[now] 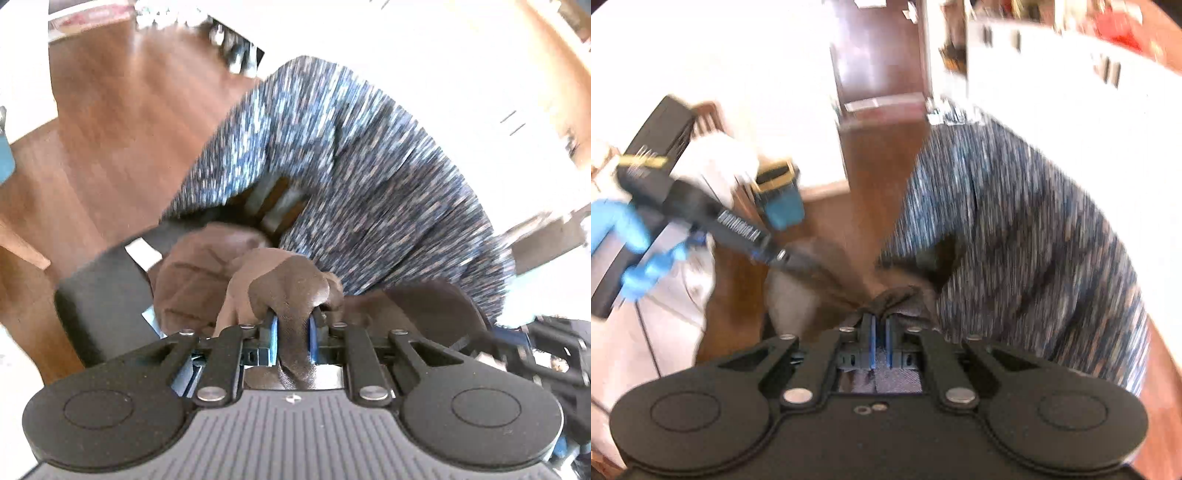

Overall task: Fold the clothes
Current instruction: 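Lift the brown garment off the chair with both tools, then carry the garment to the table and lower it onto the mat with both tools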

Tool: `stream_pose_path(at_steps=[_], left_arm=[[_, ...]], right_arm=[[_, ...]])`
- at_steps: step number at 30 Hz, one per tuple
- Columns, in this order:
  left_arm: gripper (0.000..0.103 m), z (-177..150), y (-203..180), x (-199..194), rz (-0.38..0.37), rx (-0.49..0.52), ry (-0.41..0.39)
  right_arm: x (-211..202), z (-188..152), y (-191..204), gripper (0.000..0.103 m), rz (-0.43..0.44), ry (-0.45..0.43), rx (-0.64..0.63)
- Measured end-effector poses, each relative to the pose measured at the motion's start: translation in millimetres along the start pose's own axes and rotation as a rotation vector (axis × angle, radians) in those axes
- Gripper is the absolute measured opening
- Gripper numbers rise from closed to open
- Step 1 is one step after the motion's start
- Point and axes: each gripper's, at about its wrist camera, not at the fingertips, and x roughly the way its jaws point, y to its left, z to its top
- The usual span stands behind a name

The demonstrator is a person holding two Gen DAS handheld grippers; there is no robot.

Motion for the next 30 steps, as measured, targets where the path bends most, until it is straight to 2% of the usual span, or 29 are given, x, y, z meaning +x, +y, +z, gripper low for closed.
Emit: stream_pose_path(at_steps=[5, 10, 14, 16, 20, 24, 27, 30], left_arm=[[0.014, 3, 1, -107, 0.024, 0.013, -0.148], [0.014, -14, 14, -216, 0.130, -0.012, -0.296], [0.014, -27, 24, -304, 0.216, -0.033, -0.414], [0.014, -33, 29, -347, 0.258, -0.043, -0.473], [0.014, -81, 58, -414, 0.365, -0.127, -0.541], [0.014, -132, 90, -478, 0.475, -0.219, -0.602], [0.014, -174, 124, -506, 0.533, -0.297, -0.612], [0.014, -216, 171, -522, 0.558, -0.382, -0.603]], right_arm=[[-40, 62, 19, 0.103, 0.081, -0.115, -0.097], [-76, 123, 56, 0.103, 0.173, -0.205, -0.212], [-96, 168, 98, 0.103, 0.304, -0.272, -0.292], [-91, 184, 126, 0.103, 0.366, -0.295, -0.340], [-85, 209, 195, 0.103, 0.500, -0.320, -0.433], [-78, 216, 275, 0.103, 0.622, -0.314, -0.520], [-66, 207, 338, 0.103, 0.681, -0.271, -0.581], [-46, 190, 404, 0.103, 0.710, -0.187, -0.617]])
